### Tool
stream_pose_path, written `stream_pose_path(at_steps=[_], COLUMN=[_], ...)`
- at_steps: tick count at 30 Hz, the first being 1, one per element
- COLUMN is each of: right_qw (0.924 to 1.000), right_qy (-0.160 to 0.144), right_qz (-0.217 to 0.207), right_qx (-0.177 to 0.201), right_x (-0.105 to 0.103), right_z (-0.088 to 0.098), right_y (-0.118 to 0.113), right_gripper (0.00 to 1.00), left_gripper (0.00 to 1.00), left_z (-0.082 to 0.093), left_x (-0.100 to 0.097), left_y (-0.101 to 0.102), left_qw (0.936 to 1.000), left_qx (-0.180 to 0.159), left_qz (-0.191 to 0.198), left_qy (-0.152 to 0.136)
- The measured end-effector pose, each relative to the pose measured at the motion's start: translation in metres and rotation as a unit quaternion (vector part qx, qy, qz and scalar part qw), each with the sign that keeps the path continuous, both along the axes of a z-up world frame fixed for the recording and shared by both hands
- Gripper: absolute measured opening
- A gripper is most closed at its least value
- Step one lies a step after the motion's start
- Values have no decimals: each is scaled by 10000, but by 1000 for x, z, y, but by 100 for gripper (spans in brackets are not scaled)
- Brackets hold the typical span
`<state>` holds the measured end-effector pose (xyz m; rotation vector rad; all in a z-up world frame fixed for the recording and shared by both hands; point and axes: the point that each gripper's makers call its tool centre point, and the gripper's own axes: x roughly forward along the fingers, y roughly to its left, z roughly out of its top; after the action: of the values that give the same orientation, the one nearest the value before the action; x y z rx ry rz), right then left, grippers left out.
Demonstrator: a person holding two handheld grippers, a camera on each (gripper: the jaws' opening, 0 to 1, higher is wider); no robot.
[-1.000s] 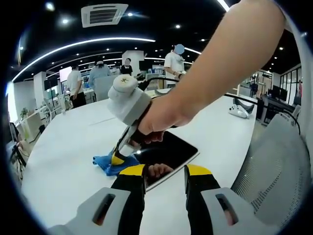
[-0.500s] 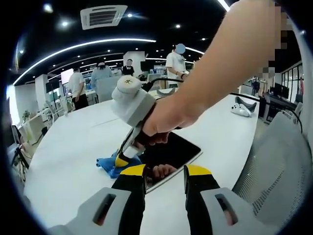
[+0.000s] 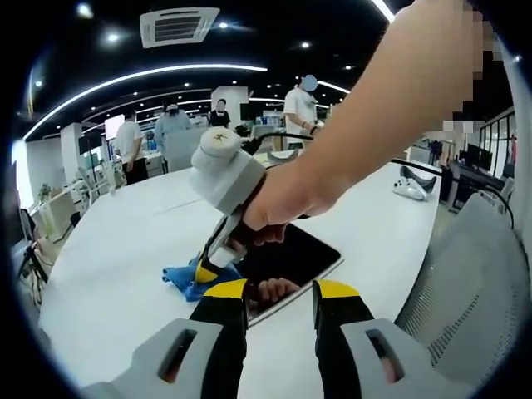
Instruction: Wipe the mirror surface with the cleaning cloth until all visible marks leave the cleaned area.
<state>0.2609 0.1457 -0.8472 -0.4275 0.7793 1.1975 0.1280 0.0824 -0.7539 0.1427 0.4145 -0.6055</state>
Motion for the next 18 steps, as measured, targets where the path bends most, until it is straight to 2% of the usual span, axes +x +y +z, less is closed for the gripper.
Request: stream_pose_path(at_steps=[18], right_qw=[10000], right_qy=[-16], right_qz=[81], right_qx=[43], right_x=[-1], right_z=[0], right_y=[-5], right_gripper=[4], left_gripper=[29], left_z=[-3], left_x=[0], left_y=[-4], left_qw=[9999], left_qx=[88], left_qz=[57], left_qy=[38])
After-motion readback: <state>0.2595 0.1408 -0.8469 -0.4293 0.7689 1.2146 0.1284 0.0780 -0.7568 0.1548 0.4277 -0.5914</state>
